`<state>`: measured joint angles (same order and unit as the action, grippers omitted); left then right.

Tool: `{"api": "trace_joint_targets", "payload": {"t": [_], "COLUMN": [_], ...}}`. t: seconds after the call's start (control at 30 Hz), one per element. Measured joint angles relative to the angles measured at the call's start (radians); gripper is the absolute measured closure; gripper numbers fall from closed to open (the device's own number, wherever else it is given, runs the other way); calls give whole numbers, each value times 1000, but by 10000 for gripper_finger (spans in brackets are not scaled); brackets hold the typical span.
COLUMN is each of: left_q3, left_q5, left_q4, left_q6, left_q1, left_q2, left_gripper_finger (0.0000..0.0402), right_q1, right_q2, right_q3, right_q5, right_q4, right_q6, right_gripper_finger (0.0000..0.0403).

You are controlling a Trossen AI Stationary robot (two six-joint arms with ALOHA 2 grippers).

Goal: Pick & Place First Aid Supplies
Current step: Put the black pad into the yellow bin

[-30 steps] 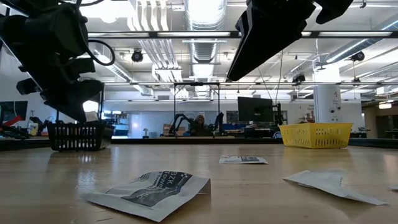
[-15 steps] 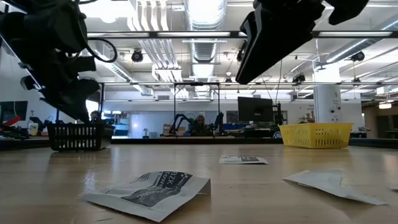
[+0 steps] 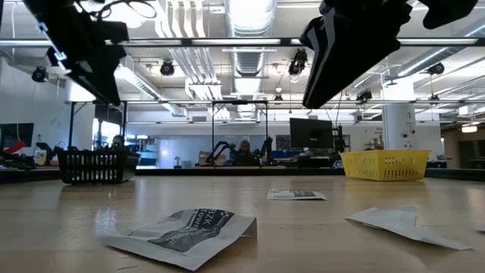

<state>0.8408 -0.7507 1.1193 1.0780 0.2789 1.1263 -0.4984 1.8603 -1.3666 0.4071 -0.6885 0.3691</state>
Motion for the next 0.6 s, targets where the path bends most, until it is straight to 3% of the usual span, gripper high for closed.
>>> {"api": "trace_joint_targets", "payload": {"t": [0.17,0.6], "left_q3": [41,17], "left_q5": [13,28], "left_q4": [-81,-487], "left_q6": [-62,-268], "left_q1": [46,213], "left_q2": [4,39], "left_gripper_finger": [223,223], "right_q1": [-2,-28], "right_q2": [0,0], "right_q3": [0,0], "right_q5": [-15,-95], "right_q4": [-48,-45], "right_q6": [37,35], "right_gripper_finger": [331,334]}}
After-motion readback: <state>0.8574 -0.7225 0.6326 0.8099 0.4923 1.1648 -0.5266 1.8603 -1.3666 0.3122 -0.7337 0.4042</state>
